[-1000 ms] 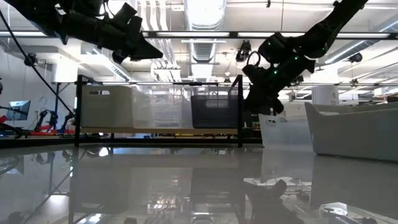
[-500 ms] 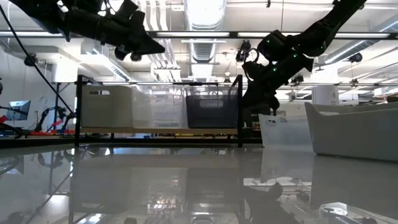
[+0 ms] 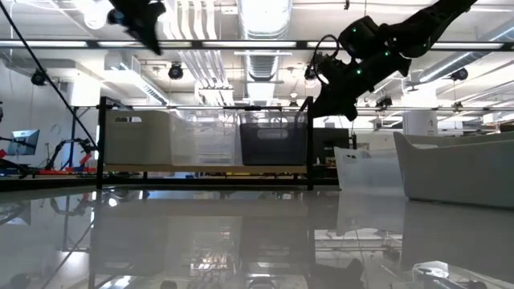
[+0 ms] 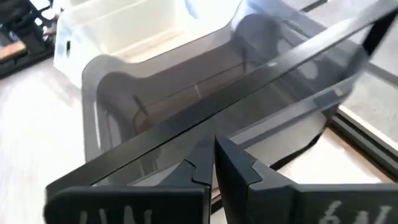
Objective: Stack baskets on shelf by color
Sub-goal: Adjust the shelf
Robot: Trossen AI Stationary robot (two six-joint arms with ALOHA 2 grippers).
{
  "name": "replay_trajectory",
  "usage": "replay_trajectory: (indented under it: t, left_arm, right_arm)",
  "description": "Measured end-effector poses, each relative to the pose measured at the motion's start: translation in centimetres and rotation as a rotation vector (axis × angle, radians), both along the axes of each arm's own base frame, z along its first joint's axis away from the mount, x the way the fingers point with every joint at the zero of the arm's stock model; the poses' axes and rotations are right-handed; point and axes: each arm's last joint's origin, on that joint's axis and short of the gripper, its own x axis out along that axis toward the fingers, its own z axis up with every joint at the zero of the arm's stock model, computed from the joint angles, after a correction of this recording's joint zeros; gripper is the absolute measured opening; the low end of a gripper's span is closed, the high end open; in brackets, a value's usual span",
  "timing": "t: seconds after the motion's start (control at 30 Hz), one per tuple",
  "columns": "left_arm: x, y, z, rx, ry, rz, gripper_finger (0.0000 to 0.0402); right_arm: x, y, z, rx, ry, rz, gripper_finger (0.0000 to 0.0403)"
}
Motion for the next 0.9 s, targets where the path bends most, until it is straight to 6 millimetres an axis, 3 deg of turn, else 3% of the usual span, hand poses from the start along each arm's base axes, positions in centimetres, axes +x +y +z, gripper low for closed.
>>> replay_trajectory:
  t: [0.17, 0.47, 0.73, 0.9]
  left_arm:
    - [-2.2, 1.9, 0.4, -0.166, 0.142, 0.282, 0.0003]
    - [-3.5, 5.3, -3.7, -0.469, 0.336, 0.542, 0.0003]
    - [-5.4, 4.4, -4.8, -0.598, 0.22, 0.63, 0.0003]
    - [-7.4, 2.6, -7.0, -0.649, 0.139, 0.711, 0.0003]
  right_arm:
    - [0.3, 0.4, -0.2, -0.038, 0.018, 0.034, 0.0009]
    - [-0.3, 0.7, -0.9, -0.063, 0.127, 0.045, 0.0009]
    - [-0.7, 0.9, -1.4, -0.098, 0.16, 0.074, 0.0009]
    - [-1.5, 1.4, -1.9, -0.111, 0.171, 0.086, 0.0009]
